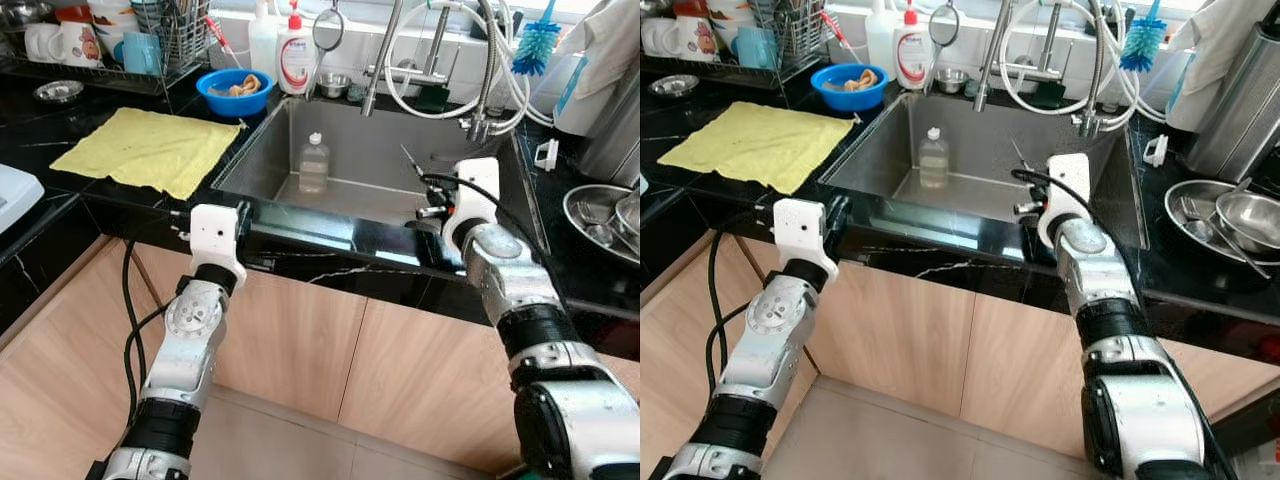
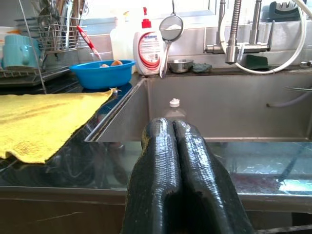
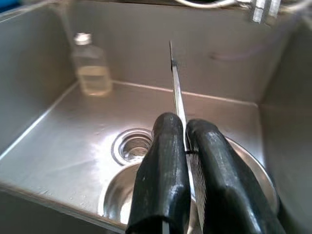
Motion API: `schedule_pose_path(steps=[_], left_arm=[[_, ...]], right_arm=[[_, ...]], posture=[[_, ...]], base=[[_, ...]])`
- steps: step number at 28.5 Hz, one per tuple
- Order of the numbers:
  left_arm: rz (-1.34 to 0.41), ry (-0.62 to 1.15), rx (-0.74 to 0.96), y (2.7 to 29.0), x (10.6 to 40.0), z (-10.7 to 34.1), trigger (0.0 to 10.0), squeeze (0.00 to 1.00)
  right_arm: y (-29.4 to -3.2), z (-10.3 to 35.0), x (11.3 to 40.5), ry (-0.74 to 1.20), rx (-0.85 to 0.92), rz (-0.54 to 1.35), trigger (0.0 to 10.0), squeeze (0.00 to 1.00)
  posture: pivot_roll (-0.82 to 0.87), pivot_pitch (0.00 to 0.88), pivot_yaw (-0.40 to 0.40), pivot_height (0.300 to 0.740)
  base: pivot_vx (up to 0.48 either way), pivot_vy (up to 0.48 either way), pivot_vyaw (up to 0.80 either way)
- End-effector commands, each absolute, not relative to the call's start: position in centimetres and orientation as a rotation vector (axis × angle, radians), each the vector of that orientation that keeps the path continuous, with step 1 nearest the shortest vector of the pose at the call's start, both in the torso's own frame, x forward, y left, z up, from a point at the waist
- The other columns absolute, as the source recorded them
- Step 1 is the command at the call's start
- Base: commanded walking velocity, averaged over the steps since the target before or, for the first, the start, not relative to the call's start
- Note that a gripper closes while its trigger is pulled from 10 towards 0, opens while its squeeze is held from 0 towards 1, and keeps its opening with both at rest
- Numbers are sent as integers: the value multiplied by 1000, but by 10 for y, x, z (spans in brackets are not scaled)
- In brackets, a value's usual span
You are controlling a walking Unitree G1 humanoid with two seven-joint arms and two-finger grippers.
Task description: Kitchen organization
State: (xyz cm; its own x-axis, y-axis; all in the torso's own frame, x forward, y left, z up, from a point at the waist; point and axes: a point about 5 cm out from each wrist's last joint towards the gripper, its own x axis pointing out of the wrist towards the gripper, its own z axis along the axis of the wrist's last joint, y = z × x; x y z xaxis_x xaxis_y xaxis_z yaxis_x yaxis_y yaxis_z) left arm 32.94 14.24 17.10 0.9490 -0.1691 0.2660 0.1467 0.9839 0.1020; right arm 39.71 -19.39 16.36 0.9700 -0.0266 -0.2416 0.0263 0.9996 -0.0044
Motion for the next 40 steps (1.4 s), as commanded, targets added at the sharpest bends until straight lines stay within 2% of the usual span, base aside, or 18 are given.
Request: schedule_pose_path(steps=[1, 16, 17, 18, 19, 29, 30, 31, 40], left_arm=[[-175, -283, 105, 141, 330, 173, 10000, 0], [-192, -275, 117, 136, 329, 170, 10000, 0], [-189, -278, 116, 136, 329, 170, 10000, 0], [-186, -281, 116, 136, 330, 171, 10000, 0], [-183, -283, 116, 137, 330, 172, 10000, 0], [-189, -284, 116, 134, 328, 172, 10000, 0], [-185, -286, 111, 133, 328, 173, 10000, 0], [-181, -286, 107, 133, 328, 173, 10000, 0], [-172, -281, 82, 132, 328, 170, 10000, 0]], right_arm=[[-195, 173, 401, 216, 16, -35, 10000, 0], [-190, 156, 401, 282, 29, -8, 10000, 0], [-189, 156, 401, 281, 30, -3, 10000, 118], [-188, 156, 401, 280, 32, 1, 10000, 694], [-187, 156, 401, 277, 35, 6, 10000, 1000], [-189, 159, 402, 256, 35, 1, 10000, 1000], [-191, 162, 403, 238, 13, -5, 10000, 239], [-192, 165, 403, 216, -7, -13, 10000, 12], [-195, 214, 405, -128, -96, -90, 10000, 0]], posture=[[173, 0, -38, 740], [201, 0, -46, 740], [210, 0, -47, 740], [212, 0, -48, 740], [216, 0, -47, 740], [215, 0, -53, 740], [196, 0, -68, 740], [196, 0, -68, 740], [146, 0, -73, 740]], base=[[0, 0, 0], [0, 0, 0], [0, 0, 0], [0, 0, 0], [0, 0, 0], [0, 0, 0], [0, 0, 0], [0, 0, 0], [0, 0, 0]])
